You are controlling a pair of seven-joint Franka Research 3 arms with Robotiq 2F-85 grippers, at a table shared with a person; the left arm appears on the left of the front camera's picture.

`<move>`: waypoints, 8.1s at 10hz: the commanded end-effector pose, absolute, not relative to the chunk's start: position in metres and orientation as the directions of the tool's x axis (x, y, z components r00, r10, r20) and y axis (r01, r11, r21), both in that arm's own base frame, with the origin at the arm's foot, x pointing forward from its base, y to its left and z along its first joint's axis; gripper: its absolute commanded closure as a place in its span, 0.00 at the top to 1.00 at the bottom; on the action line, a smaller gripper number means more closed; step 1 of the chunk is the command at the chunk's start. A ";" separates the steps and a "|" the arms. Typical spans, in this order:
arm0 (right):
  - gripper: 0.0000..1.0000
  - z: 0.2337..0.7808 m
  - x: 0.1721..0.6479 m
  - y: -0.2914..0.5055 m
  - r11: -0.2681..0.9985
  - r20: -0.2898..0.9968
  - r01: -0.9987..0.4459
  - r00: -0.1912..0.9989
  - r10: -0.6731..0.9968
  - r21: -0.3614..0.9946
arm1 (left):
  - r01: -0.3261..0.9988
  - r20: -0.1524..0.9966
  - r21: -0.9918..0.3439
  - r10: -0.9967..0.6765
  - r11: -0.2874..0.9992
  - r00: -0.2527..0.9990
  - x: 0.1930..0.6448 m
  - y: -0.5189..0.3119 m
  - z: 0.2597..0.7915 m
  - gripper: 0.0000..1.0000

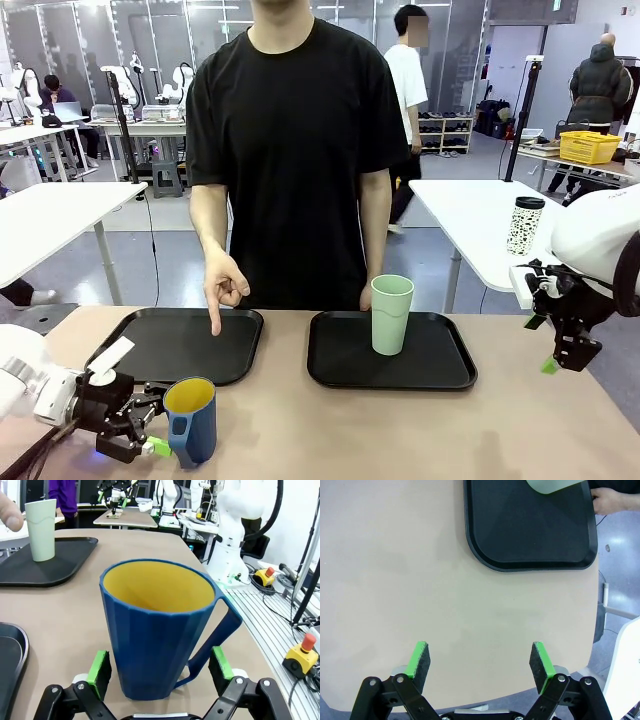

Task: Sort and store the cups by type.
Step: Pick up the Handle plastic cup and place it into the empty Flat Tray.

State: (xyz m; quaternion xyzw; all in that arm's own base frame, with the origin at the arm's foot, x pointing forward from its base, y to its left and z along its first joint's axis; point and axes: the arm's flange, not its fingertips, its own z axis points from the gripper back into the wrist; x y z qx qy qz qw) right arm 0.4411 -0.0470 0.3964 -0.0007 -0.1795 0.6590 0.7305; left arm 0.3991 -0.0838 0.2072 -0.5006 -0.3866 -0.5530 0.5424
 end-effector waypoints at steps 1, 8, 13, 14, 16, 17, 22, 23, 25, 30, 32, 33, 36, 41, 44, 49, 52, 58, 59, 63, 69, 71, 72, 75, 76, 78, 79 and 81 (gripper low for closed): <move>1.00 0.396 0.439 -0.046 0.142 0.252 -0.959 0.078 0.964 -0.244 | 0.994 0.986 -0.058 -0.162 -0.090 0.043 0.393 -0.092 0.201 1.00; 1.00 0.396 0.439 -0.046 0.142 0.252 -0.959 0.078 0.964 -0.244 | 0.983 0.987 -0.092 -0.143 -0.161 0.069 0.385 -0.109 0.193 1.00; 1.00 0.396 0.439 -0.046 0.142 0.252 -0.959 0.078 0.964 -0.244 | 0.978 0.988 -0.104 -0.135 -0.180 0.080 0.387 -0.122 0.190 1.00; 1.00 0.396 0.439 -0.046 0.142 0.252 -0.959 0.078 0.964 -0.244 | 0.978 0.988 -0.101 -0.134 -0.185 0.077 0.388 -0.126 0.189 1.00; 1.00 0.396 0.439 -0.046 0.142 0.252 -0.959 0.078 0.964 -0.244 | 0.975 0.988 -0.107 -0.127 -0.196 0.083 0.391 -0.133 0.189 1.00; 1.00 0.396 0.439 -0.046 0.142 0.252 -0.959 0.078 0.964 -0.244 | 0.975 0.989 -0.103 -0.122 -0.199 0.080 0.392 -0.135 0.189 1.00; 1.00 0.396 0.439 -0.046 0.142 0.252 -0.959 0.078 0.964 -0.244 | 0.980 0.990 -0.100 -0.111 -0.172 0.081 0.400 -0.129 0.190 0.66; 1.00 0.396 0.439 -0.046 0.142 0.252 -0.959 0.078 0.964 -0.244 | 0.980 0.991 -0.103 -0.107 -0.171 0.086 0.400 -0.129 0.191 0.63; 1.00 0.396 0.439 -0.046 0.142 0.252 -0.959 0.078 0.964 -0.244 | 0.978 0.990 -0.107 -0.105 -0.178 0.090 0.400 -0.129 0.190 0.44; 1.00 0.396 0.439 -0.046 0.142 0.252 -0.959 0.078 0.964 -0.244 | 0.978 0.993 -0.109 0.015 -0.175 0.113 0.375 -0.109 0.247 0.33; 1.00 0.396 0.439 -0.046 0.142 0.252 -0.959 0.078 0.964 -0.244 | 0.984 0.996 -0.073 0.032 -0.163 0.079 0.362 -0.102 0.275 0.33; 1.00 0.396 0.439 -0.046 0.142 0.252 -0.959 0.078 0.964 -0.244 | 0.987 0.998 -0.050 0.033 -0.153 0.055 0.360 -0.098 0.284 0.33; 1.00 0.396 0.439 -0.046 0.142 0.252 -0.959 0.078 0.964 -0.244 | 0.986 1.000 -0.018 0.003 -0.168 0.019 0.358 -0.082 0.293 0.33; 1.00 0.396 0.439 -0.046 0.142 0.252 -0.959 0.078 0.964 -0.244 | 0.988 0.999 -0.023 0.022 -0.150 0.027 0.364 -0.093 0.286 0.33; 1.00 0.396 0.439 -0.046 0.142 0.252 -0.959 0.078 0.964 -0.244 | 0.993 1.000 -0.001 0.025 -0.119 0.004 0.386 -0.090 0.289 0.71; 1.00 0.396 0.439 -0.046 0.142 0.252 -0.959 0.078 0.964 -0.244 | 0.999 0.998 0.048 -0.052 0.008 -0.047 0.532 -0.081 0.317 0.71; 1.00 0.396 0.439 -0.046 0.142 0.252 -0.959 0.078 0.964 -0.244 | 1.000 0.999 0.024 -0.042 -0.017 -0.024 0.592 -0.073 0.332 0.71; 1.00 0.396 0.439 -0.046 0.142 0.252 -0.959 0.078 0.964 -0.244 | 0.999 0.998 0.033 -0.049 0.003 -0.032 0.602 -0.070 0.333 0.71; 1.00 0.396 0.439 -0.046 0.142 0.252 -0.959 0.078 0.964 -0.244 | 1.000 0.998 0.021 -0.051 0.005 -0.021 0.607 -0.068 0.331 0.71; 1.00 0.396 0.439 -0.046 0.142 0.252 -0.959 0.078 0.964 -0.244 | 0.996 0.993 0.076 -0.086 -0.049 -0.080 0.619 -0.042 0.334 0.71; 1.00 0.396 0.439 -0.046 0.142 0.252 -0.959 0.078 0.964 -0.244 | 0.997 0.997 0.074 -0.031 -0.030 -0.075 0.678 0.002 0.301 0.71; 1.00 0.396 0.439 -0.046 0.142 0.252 -0.959 0.078 0.964 -0.244 | 0.994 0.994 0.106 -0.027 -0.039 -0.107 0.687 0.006 0.289 0.71; 1.00 0.396 0.439 -0.046 0.142 0.252 -0.959 0.078 0.964 -0.244 | 0.994 0.994 0.106 -0.017 -0.038 -0.107 0.690 0.008 0.283 0.71; 1.00 0.396 0.439 -0.046 0.142 0.252 -0.959 0.078 0.964 -0.244 | 0.994 0.995 0.096 -0.007 -0.044 -0.097 0.699 0.019 0.260 0.71; 1.00 0.396 0.439 -0.046 0.142 0.252 -0.959 0.078 0.964 -0.244 | 0.994 0.996 0.085 -0.003 -0.065 -0.086 0.701 0.020 0.253 0.71; 1.00 0.396 0.439 -0.046 0.142 0.252 -0.959 0.078 0.964 -0.244 | 0.993 0.997 0.070 -0.007 -0.091 -0.071 0.704 0.022 0.238 0.71; 1.00 0.396 0.439 -0.046 0.142 0.252 -0.959 0.078 0.964 -0.244 | 0.994 0.998 0.061 -0.008 -0.094 -0.062 0.707 0.021 0.231 0.71; 1.00 0.396 0.439 -0.046 0.142 0.252 -0.959 0.078 0.964 -0.244 | 0.995 0.999 0.044 -0.009 -0.089 -0.045 0.710 0.020 0.221 0.71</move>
